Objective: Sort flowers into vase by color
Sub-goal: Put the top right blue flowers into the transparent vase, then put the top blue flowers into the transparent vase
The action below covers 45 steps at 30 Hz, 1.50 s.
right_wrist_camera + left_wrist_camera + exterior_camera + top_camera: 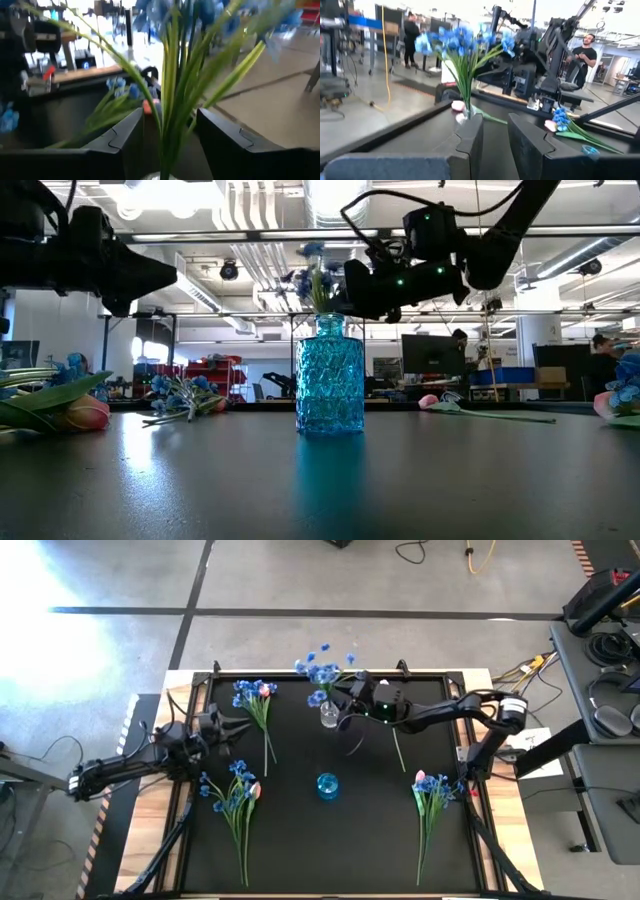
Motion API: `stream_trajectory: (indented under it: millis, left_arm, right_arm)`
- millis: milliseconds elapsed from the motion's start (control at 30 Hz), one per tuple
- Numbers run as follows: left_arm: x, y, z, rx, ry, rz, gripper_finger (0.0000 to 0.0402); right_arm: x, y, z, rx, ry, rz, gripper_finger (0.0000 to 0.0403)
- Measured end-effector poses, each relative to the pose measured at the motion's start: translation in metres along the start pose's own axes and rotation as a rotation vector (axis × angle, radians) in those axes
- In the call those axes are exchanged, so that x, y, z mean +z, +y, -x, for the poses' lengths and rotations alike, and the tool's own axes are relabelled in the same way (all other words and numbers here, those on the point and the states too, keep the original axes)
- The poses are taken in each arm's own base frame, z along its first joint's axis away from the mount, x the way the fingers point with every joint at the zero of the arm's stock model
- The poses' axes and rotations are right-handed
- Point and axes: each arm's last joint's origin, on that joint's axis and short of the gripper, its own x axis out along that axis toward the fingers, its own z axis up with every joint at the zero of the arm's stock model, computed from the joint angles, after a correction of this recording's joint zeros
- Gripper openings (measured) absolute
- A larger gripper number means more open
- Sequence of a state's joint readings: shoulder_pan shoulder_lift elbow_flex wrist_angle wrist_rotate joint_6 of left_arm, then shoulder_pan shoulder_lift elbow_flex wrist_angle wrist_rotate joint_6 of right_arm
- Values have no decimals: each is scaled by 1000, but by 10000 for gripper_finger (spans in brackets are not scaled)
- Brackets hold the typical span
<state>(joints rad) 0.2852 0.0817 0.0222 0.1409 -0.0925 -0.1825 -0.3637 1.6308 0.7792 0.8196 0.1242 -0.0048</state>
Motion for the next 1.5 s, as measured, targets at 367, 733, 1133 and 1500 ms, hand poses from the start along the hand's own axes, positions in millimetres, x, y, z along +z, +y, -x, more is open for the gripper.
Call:
stream_trajectory:
  millis: [367,733,1133,1500]
  left_arm:
    - [-17,3,-12,82,172,151,75]
    - [-6,8,-31,649,506,371,76]
    - [-16,10,-80,758,705,375,188]
    - [-43,34,-85,841,670,446,208]
  right_arm:
    - [29,1,47,-13,267,64,168]
    - [51,-7,87,-97,345,128,133]
    - [47,-6,86,-87,375,181,150]
    - [38,-7,88,-84,414,192,151]
